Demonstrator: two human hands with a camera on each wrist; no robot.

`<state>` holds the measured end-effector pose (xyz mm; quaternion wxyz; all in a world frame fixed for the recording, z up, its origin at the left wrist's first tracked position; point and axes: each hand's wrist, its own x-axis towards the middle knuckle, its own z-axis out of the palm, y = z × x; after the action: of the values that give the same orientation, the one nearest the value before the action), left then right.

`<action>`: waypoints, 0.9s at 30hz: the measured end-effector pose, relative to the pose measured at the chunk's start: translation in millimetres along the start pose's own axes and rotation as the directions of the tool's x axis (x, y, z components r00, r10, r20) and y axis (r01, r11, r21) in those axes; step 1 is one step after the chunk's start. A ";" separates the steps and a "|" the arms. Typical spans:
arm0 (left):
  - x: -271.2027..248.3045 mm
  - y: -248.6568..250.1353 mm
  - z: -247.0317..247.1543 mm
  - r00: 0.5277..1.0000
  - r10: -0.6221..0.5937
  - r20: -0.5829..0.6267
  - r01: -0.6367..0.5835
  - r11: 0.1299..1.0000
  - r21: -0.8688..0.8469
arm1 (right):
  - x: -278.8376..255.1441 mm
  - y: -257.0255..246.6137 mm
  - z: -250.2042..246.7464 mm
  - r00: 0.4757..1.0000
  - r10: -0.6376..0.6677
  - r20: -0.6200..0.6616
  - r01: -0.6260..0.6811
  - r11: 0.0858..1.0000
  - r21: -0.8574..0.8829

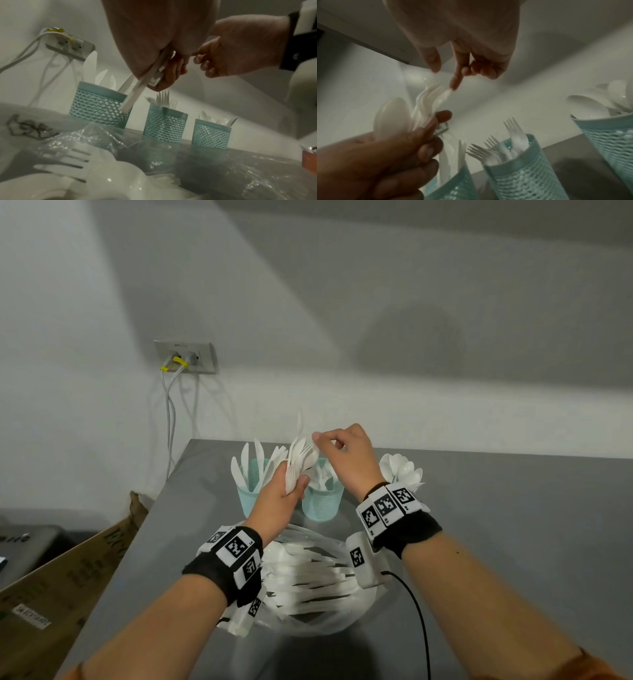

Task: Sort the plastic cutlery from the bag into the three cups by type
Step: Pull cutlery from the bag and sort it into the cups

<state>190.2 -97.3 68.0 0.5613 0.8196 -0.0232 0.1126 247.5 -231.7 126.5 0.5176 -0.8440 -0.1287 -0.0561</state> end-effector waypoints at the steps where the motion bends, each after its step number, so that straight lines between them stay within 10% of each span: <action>1: -0.2 -0.1 0.0 1.000 0.004 -0.003 -0.004 1.000 0.008 | 0.5 -0.5 2.0 0.999 0.024 0.027 -0.024 1.000 -0.003; 27: 10.0 12.0 5.9 0.988 -0.124 -0.089 0.112 0.985 -0.131 | -16.2 6.2 5.7 0.994 0.072 0.083 -0.099 0.916 0.389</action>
<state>198.9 -106.3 79.0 0.6177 0.7763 0.0457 0.1169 233.3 -231.8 114.9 0.6735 -0.7294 -0.1177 0.0220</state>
